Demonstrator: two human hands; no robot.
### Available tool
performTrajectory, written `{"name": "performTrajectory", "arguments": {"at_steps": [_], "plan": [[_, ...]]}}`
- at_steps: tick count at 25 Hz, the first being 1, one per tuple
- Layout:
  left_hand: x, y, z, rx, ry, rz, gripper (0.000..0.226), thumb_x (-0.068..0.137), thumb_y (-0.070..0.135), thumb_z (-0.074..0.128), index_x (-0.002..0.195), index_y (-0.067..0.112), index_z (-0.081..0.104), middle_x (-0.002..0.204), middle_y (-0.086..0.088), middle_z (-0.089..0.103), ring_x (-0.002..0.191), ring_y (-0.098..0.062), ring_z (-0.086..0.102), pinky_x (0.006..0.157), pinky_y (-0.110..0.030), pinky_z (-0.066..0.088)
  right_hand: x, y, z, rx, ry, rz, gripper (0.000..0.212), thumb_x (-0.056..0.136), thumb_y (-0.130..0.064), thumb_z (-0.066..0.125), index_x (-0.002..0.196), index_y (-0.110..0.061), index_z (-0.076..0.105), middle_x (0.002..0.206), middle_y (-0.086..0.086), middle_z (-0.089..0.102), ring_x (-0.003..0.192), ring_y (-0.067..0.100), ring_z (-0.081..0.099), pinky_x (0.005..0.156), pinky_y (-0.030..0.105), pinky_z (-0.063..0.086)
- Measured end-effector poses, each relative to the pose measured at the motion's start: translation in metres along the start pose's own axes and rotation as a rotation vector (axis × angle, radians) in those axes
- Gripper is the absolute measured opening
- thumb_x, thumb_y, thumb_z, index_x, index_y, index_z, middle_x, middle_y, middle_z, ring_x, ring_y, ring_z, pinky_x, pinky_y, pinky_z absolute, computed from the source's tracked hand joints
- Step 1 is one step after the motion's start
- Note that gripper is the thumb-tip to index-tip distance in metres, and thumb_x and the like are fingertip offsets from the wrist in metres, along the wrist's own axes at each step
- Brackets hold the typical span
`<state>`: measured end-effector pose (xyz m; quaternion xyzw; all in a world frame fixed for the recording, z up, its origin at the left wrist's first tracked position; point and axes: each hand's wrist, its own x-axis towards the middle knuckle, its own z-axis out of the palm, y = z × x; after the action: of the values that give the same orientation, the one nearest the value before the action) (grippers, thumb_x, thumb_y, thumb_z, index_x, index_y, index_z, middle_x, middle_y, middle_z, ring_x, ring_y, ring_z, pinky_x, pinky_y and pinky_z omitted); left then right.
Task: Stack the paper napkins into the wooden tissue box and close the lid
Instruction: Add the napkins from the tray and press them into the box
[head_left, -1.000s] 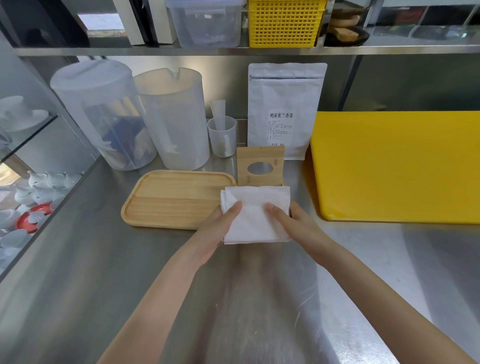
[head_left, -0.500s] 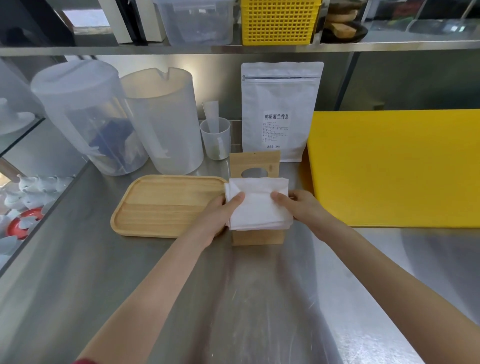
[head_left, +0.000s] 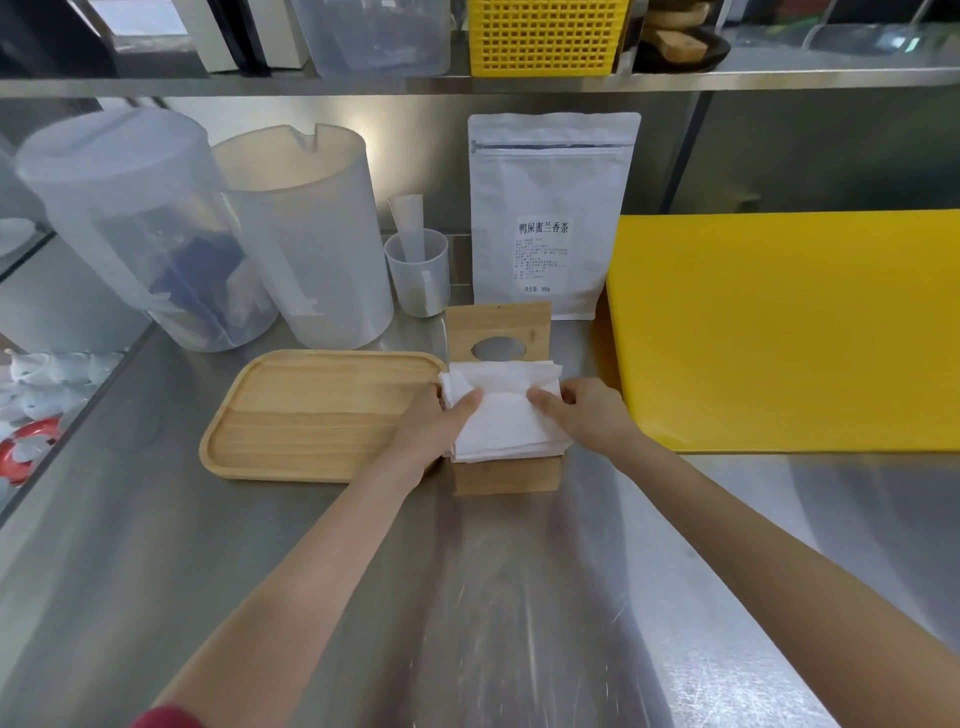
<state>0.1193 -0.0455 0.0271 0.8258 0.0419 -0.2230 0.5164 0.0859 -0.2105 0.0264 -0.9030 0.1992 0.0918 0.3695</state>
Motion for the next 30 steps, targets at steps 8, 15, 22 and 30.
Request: {"name": "performTrajectory", "arguments": {"at_steps": [8,15,22,30], "plan": [[0.006,-0.001,-0.001,0.064,0.006,0.006,0.047,0.090,0.036,0.052,0.127,0.007,0.050,0.132,-0.010,0.053,0.114,-0.025,0.055,0.091,-0.031,0.046,-0.002,-0.004,0.003,0.005,0.076,0.037,0.051,0.088,-0.043,0.054,0.122,-0.005,0.051,0.124,0.012,0.060,0.110,0.026,0.058,0.082,0.030,0.047],[0.003,-0.012,0.009,0.330,0.062,0.082,0.062,0.092,0.039,0.047,0.140,0.006,0.027,0.143,-0.015,0.030,0.129,-0.030,0.041,0.101,-0.034,0.034,-0.003,0.001,0.021,0.001,0.136,0.035,0.042,0.088,-0.034,0.058,0.116,-0.004,0.047,0.120,0.016,0.058,0.104,0.030,0.058,0.083,0.036,0.050],[0.013,-0.015,0.011,0.524,0.128,0.171,0.062,0.089,0.044,0.050,0.134,0.003,0.035,0.138,-0.016,0.040,0.122,-0.033,0.047,0.096,-0.040,0.040,-0.001,0.004,0.023,-0.016,0.156,0.000,0.042,0.087,-0.028,0.060,0.117,-0.004,0.043,0.116,0.018,0.060,0.101,0.031,0.059,0.075,0.035,0.046],[0.001,-0.003,-0.006,0.716,0.186,0.439,0.060,0.089,0.040,0.052,0.138,0.011,0.035,0.141,-0.009,0.038,0.132,-0.027,0.034,0.105,-0.036,0.031,-0.028,-0.005,-0.007,-0.259,0.205,-0.363,0.058,0.087,-0.031,0.060,0.136,-0.010,0.036,0.137,0.012,0.042,0.123,0.027,0.047,0.098,0.036,0.043]]}}
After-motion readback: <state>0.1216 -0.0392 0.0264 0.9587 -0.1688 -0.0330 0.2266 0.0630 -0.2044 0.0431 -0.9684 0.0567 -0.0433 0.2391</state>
